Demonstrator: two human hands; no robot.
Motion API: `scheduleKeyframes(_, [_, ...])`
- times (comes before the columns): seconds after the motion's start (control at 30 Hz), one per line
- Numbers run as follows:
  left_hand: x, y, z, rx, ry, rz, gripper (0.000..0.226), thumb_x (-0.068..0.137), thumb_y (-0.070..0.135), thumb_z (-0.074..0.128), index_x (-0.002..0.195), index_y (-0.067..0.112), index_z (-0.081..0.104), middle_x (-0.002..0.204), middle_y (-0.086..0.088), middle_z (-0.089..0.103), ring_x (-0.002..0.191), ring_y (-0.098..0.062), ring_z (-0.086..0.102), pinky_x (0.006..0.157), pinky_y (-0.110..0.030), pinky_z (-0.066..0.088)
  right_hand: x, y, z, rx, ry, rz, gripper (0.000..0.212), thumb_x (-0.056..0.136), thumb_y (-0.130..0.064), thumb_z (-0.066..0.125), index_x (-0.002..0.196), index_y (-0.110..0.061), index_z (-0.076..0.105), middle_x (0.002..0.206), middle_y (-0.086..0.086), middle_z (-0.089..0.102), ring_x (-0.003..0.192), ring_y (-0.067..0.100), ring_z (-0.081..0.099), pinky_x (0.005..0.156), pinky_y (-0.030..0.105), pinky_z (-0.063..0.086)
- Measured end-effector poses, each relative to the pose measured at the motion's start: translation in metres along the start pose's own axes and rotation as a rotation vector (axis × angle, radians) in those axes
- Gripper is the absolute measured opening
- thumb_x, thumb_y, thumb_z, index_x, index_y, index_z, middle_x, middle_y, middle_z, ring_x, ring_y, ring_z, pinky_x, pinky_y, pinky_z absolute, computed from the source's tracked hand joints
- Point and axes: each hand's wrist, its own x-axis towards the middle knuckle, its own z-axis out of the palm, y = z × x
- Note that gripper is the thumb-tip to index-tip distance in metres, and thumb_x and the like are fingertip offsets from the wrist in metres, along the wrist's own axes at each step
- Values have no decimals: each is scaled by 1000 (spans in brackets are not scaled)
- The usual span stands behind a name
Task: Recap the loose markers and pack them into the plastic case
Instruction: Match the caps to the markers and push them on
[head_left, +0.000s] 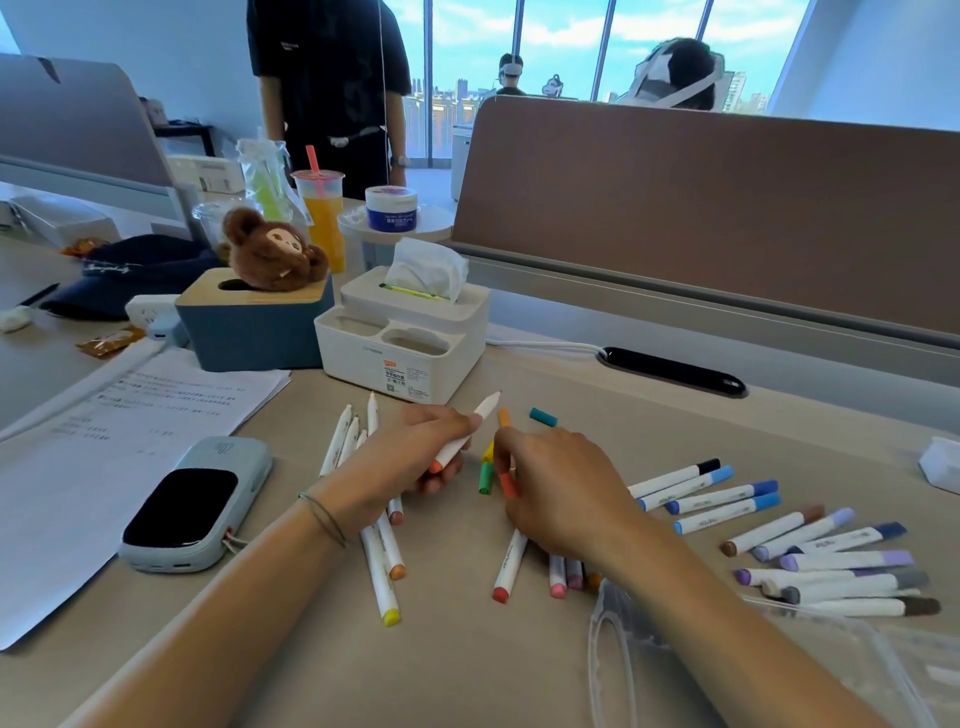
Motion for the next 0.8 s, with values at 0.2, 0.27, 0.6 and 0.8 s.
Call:
scheduleKeyframes(0.2, [-4, 2, -1, 50, -104, 38, 25, 98, 33, 59, 90, 13, 73, 66, -6, 65, 49, -11, 55, 47, -17, 45, -8, 35, -29, 798, 184, 430, 11, 88, -17, 77, 90, -19, 67, 80, 1, 77, 68, 14, 74, 65, 29, 62])
scheduleKeyframes(0.27, [-6, 2, 1, 63, -141, 64, 23, 98, 33, 60, 91, 15, 74, 69, -8, 67, 52, -11, 56, 47, -17, 44, -10, 38, -34, 1014, 227, 534, 6, 91, -10, 73, 93, -11, 68, 81, 4, 79, 69, 16, 75, 64, 28, 63])
scheduleKeyframes(0.6, [-10, 3, 10, 82, -213, 110, 18, 95, 32, 65, 91, 16, 73, 64, -2, 65, 50, -4, 57, 47, -16, 45, -12, 38, -37, 1252, 299, 583, 10, 93, -11, 71, 102, -5, 69, 79, 5, 79, 76, 22, 77, 68, 29, 64])
scheduleKeyframes(0.8, [-9, 2, 12, 97, -202, 130, 19, 93, 34, 67, 92, 17, 74, 63, 0, 66, 51, -4, 57, 49, -17, 46, -10, 36, -33, 1182, 264, 524, 6, 93, -13, 72, 97, -10, 69, 80, 6, 79, 75, 21, 77, 68, 28, 64])
